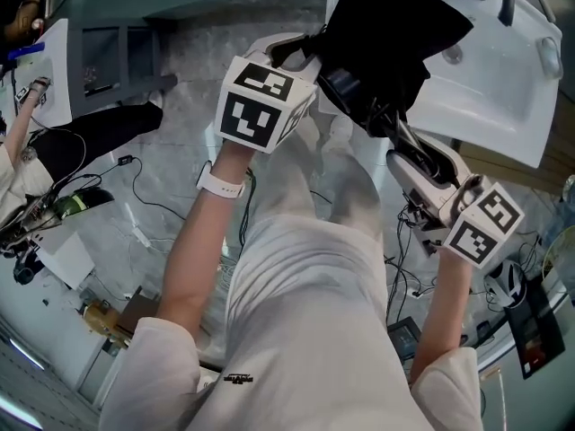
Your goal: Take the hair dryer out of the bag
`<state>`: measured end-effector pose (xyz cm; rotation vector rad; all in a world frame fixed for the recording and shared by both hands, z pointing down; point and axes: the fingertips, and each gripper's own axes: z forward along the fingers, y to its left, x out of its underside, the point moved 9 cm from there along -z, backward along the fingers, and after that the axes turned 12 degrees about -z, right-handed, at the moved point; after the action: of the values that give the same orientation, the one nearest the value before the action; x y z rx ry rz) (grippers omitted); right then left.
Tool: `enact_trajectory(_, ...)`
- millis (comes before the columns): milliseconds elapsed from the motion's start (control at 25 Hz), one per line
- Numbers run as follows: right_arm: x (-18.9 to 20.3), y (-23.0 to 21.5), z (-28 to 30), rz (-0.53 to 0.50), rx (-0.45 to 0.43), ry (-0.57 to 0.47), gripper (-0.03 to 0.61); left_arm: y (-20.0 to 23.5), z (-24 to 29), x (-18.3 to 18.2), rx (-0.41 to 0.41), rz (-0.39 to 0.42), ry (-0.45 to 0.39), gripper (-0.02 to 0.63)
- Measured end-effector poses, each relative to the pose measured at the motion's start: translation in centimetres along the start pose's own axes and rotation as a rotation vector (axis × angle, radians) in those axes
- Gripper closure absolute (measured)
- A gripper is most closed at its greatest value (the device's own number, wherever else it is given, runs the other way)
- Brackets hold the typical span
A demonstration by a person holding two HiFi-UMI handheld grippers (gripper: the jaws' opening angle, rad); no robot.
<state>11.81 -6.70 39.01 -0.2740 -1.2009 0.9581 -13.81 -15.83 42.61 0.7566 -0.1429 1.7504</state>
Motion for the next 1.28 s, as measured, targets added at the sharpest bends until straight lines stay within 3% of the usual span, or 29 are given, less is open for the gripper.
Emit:
enact_trajectory(200,-0.1,0.4,0.1,-0.027,-0.007,0.009,0.383,0.3,-1.7,1.0,0.048,-0.139,-0.006,0.497)
enact_trajectory(440,0.5,-0.3,0.5,-0.044,0.019,0.049,0.383,0.5,-5.2,2.5,0.214,-0.503,-0.068,0.446)
enact_trajectory(880,0.7,2.7,2.4,-0.121,-0.097,0.142,0.382,-0.3,-10.4,4.5,0.141,-0.521,-0.130,0.445)
enact_trajectory(1280,1.3,5.3,1.7,-0.099,-0.184,0.181,0.382,-1.5,-14.7,5.2,0.062,-0.534,-0.208,0.445)
